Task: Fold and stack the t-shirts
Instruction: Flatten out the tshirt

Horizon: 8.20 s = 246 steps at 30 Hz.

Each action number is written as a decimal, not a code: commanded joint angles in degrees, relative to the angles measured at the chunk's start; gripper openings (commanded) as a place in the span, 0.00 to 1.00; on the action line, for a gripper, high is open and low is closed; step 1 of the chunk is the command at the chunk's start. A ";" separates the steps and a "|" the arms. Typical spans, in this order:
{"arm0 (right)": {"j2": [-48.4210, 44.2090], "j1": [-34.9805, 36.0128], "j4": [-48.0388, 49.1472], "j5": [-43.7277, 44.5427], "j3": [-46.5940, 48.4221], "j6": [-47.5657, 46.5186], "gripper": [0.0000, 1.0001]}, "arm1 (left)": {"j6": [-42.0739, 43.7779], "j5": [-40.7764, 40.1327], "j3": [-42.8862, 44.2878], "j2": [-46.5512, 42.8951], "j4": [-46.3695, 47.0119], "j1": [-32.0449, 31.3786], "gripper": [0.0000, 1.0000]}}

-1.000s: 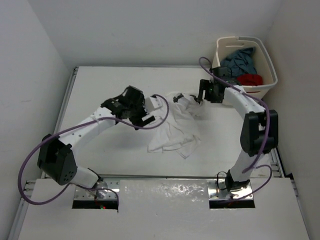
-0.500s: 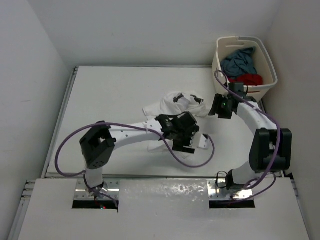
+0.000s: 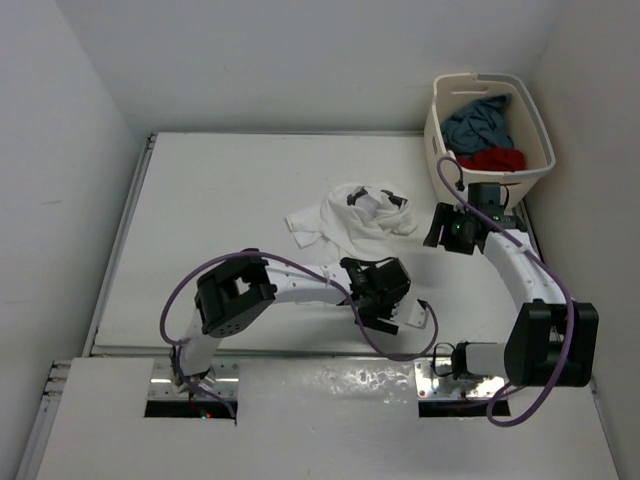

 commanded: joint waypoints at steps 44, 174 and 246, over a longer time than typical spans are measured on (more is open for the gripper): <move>12.90 14.39 3.60 -4.52 23.80 -1.45 0.58 | -14.49 -2.13 17.88 -27.89 -0.26 65.93 0.00; 1.57 9.21 5.46 -16.22 -5.50 21.24 0.00 | 12.17 -10.56 -33.20 -43.80 0.88 74.56 0.00; 31.04 12.98 -3.76 3.22 19.32 1.46 0.00 | 3.44 -10.02 -27.29 -27.08 5.45 72.62 0.00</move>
